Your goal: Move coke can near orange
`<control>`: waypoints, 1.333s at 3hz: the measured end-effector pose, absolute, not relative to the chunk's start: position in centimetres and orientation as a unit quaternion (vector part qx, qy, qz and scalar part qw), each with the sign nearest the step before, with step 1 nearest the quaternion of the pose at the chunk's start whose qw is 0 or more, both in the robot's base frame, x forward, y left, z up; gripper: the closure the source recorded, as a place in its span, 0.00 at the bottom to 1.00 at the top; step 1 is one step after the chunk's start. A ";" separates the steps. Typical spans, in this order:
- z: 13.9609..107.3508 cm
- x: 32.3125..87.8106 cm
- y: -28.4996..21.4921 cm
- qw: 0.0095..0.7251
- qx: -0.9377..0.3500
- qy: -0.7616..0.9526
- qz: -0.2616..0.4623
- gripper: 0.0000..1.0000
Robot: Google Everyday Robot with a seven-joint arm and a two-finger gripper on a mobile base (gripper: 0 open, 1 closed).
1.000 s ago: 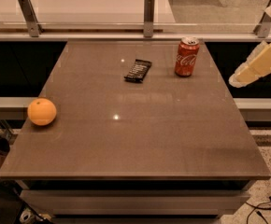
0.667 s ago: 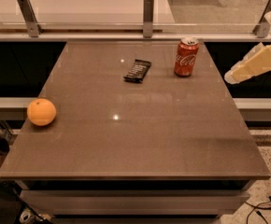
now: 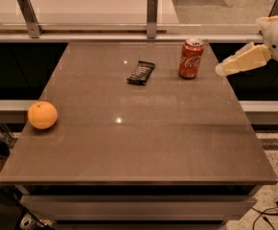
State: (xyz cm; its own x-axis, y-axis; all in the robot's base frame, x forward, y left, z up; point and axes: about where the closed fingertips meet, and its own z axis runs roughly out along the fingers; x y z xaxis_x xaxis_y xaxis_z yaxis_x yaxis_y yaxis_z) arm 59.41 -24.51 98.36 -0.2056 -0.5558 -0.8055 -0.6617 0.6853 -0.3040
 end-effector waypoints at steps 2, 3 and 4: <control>96.7 60.8 -25.2 0.496 -0.371 0.783 0.062 0.00; 94.6 62.6 -26.3 0.503 -0.342 0.790 0.070 0.00; 92.9 64.4 -27.1 0.511 -0.327 0.790 0.084 0.00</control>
Offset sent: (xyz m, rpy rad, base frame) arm 0.0366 -0.0242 -0.0436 0.0969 0.0307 -0.0929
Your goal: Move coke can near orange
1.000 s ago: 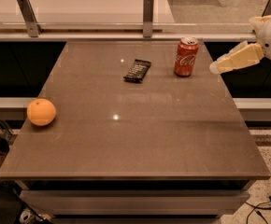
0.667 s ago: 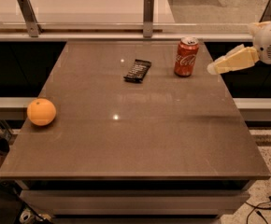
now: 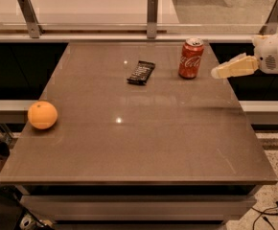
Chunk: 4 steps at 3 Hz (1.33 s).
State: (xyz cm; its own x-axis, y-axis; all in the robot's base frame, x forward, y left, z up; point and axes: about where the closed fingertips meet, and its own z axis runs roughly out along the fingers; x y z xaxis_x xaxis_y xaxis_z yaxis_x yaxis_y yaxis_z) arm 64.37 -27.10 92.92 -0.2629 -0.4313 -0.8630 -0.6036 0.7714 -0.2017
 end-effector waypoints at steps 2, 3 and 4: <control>90.2 68.1 -26.7 0.523 -0.320 0.776 0.149 0.00; 89.0 69.6 -25.2 0.522 -0.326 0.767 0.181 0.00; 88.7 70.7 -23.2 0.525 -0.342 0.752 0.204 0.00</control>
Offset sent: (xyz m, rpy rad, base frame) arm 0.0622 0.0077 -0.0398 0.2010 0.0124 0.1127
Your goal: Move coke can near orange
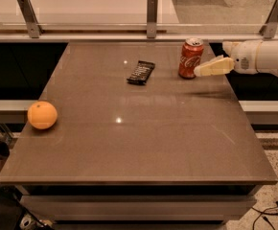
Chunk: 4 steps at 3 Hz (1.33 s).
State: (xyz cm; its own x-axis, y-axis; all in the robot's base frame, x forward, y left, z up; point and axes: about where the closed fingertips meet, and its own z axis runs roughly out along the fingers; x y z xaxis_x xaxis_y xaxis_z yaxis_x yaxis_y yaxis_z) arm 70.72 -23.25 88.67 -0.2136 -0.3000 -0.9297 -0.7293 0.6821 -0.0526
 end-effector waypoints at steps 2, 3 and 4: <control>89.0 72.9 -20.7 0.535 -0.372 0.723 0.232 0.00; 89.0 73.6 -20.6 0.546 -0.369 0.710 0.246 0.17; 88.9 73.7 -20.3 0.546 -0.370 0.710 0.248 0.41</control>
Offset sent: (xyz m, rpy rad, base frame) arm 0.0342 0.0284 0.0100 0.0516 -0.0718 0.1260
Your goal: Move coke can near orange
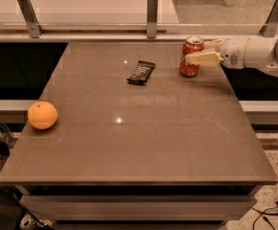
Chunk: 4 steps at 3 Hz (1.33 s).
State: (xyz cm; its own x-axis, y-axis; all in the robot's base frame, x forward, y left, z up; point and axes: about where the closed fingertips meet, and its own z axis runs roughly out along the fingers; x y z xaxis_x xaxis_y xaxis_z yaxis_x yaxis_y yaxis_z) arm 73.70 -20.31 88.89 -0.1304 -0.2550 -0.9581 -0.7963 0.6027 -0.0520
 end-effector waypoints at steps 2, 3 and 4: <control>88.7 73.8 -19.6 0.544 -0.373 0.708 0.252 0.88; 88.6 73.9 -19.3 0.543 -0.374 0.708 0.254 1.00; 89.1 73.7 -18.9 0.540 -0.377 0.707 0.258 1.00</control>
Offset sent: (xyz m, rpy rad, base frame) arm 0.0007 0.0033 -0.0010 0.0011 0.0015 0.0048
